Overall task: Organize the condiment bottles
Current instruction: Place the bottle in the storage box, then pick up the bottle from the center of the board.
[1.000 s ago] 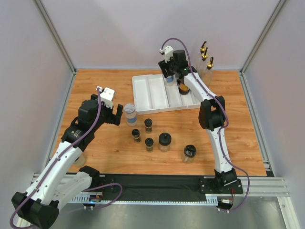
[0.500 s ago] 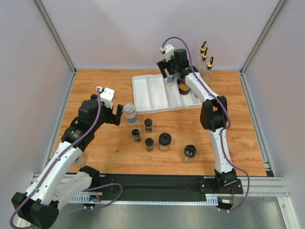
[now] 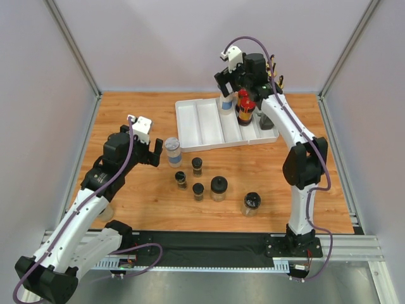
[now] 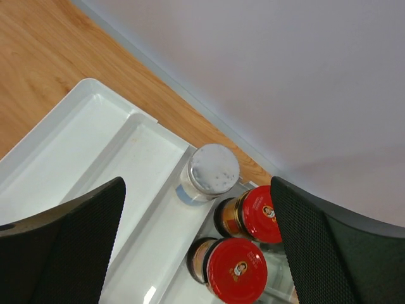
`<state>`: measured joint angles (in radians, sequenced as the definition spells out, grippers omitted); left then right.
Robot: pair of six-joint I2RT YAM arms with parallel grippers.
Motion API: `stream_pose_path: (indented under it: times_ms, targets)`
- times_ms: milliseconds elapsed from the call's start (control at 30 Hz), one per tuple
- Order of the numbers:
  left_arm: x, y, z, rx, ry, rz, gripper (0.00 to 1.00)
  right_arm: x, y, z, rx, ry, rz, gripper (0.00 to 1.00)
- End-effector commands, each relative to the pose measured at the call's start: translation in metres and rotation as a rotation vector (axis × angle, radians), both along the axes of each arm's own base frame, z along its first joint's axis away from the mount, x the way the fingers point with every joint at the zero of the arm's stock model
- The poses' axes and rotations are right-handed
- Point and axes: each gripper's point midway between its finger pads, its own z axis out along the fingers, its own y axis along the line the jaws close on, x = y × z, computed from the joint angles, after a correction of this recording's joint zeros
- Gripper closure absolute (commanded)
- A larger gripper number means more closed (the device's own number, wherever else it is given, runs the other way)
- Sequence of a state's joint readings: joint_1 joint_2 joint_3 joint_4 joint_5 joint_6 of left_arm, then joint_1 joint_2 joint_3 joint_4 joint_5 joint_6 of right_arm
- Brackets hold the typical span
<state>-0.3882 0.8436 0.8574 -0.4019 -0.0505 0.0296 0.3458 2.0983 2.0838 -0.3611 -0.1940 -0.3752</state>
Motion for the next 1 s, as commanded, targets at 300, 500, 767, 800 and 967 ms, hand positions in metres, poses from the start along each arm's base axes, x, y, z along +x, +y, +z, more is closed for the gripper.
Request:
stream_pose_path:
  times_ms: [300, 500, 767, 800, 967]
  targets:
    - [-0.003, 0.000, 0.009, -0.018, -0.034, -0.009, 0.00, -0.132, -0.012, 0.029, 0.025, 0.034, 0.199, 0.00]
    - [-0.003, -0.001, 0.010, -0.029, -0.035, -0.012, 0.00, -0.191, -0.030, 0.015, 0.026, 0.100, 0.265, 0.00]
    - [-0.001, -0.013, 0.011, -0.089, -0.016, -0.040, 0.00, -0.233, -0.074, -0.009, 0.044, 0.143, 0.211, 0.00]
    - [-0.001, -0.015, 0.012, -0.098, -0.016, -0.045, 0.00, -0.236, -0.080, -0.016, 0.045, 0.158, 0.200, 0.00]
    - [0.004, -0.028, 0.014, -0.165, 0.022, -0.060, 0.00, -0.247, -0.092, -0.016, 0.092, 0.177, 0.169, 0.00]
